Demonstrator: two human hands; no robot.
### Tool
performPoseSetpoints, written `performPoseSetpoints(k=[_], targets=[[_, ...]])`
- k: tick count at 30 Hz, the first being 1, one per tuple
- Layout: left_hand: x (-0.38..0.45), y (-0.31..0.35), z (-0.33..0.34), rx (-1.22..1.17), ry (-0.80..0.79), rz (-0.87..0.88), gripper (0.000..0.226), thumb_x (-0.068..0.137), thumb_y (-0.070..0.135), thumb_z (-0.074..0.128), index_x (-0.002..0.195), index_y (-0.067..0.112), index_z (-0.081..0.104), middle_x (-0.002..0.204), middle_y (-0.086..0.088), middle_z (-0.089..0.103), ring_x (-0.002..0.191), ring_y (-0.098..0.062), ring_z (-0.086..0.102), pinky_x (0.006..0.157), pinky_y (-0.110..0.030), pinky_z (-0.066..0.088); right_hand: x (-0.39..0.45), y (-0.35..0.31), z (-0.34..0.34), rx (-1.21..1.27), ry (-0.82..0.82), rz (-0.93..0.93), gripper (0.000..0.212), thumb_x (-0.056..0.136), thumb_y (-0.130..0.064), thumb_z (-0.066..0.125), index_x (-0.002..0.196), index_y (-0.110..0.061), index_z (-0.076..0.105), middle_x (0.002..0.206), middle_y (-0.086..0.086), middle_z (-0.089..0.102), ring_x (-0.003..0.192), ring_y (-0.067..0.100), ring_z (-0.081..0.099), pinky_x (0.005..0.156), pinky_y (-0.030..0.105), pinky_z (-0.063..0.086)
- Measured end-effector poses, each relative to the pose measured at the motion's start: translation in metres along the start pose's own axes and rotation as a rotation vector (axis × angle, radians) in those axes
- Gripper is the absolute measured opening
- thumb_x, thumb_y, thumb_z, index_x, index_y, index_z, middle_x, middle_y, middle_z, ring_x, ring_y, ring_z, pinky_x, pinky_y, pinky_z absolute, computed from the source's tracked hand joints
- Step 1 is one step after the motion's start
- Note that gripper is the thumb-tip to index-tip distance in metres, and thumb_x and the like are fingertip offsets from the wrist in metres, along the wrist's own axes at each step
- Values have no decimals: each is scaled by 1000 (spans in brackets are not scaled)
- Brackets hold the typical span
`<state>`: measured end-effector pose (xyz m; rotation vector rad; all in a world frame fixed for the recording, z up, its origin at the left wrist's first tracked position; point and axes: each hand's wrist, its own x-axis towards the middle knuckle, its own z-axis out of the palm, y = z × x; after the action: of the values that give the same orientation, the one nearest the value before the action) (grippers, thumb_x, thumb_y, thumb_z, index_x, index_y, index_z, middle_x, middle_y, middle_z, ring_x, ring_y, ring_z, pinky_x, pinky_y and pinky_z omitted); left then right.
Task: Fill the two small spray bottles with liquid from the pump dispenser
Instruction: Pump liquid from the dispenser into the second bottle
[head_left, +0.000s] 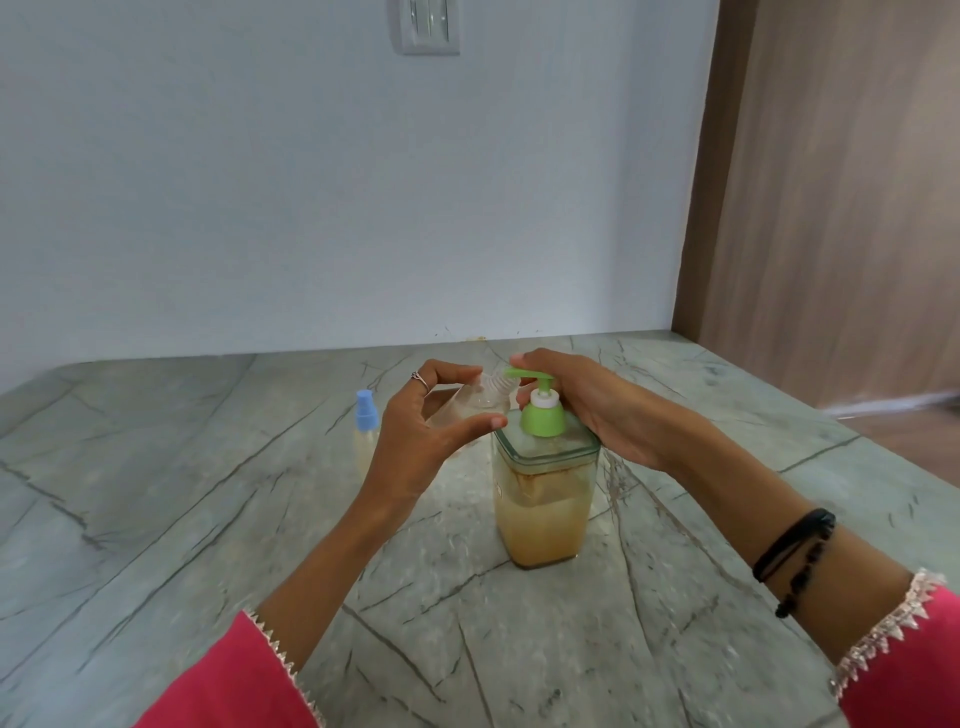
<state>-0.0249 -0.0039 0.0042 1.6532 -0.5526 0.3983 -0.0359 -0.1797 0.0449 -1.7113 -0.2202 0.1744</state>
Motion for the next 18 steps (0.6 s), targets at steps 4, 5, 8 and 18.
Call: performPoseSetpoints(k=[4, 5, 8, 18], targets=[[0, 0, -2, 5, -3, 10, 42, 54, 34, 77, 92, 32, 60, 103, 8, 66, 96, -1, 63, 83, -19, 52, 1, 1, 1, 10, 22, 8, 27, 88, -46, 56, 102, -23, 60, 86, -3, 64, 77, 10, 59, 79, 29, 48], [0, 0, -2, 7, -3, 9, 42, 54, 35, 77, 92, 32, 60, 103, 9, 66, 96, -1, 63, 84, -19, 52, 1, 1, 0, 6, 16, 13, 31, 88, -47, 56, 106, -22, 60, 88, -2, 64, 79, 10, 60, 79, 29, 48], [0, 0, -2, 14, -2, 9, 42, 54, 35, 77, 92, 32, 59, 102, 10, 65, 96, -1, 63, 84, -20, 52, 0, 0, -1, 24, -16, 26, 31, 88, -45, 58, 107, -21, 61, 89, -1, 63, 79, 11, 59, 78, 28, 48], [-1, -1, -1, 46, 4, -6, 42, 53, 36, 78, 91, 35, 60, 100, 15, 66, 96, 2, 62, 89, -29, 52, 10, 0, 0, -30, 140, -46, 21, 87, -31, 64, 94, -13, 55, 65, -6, 63, 76, 13, 54, 87, 35, 44]])
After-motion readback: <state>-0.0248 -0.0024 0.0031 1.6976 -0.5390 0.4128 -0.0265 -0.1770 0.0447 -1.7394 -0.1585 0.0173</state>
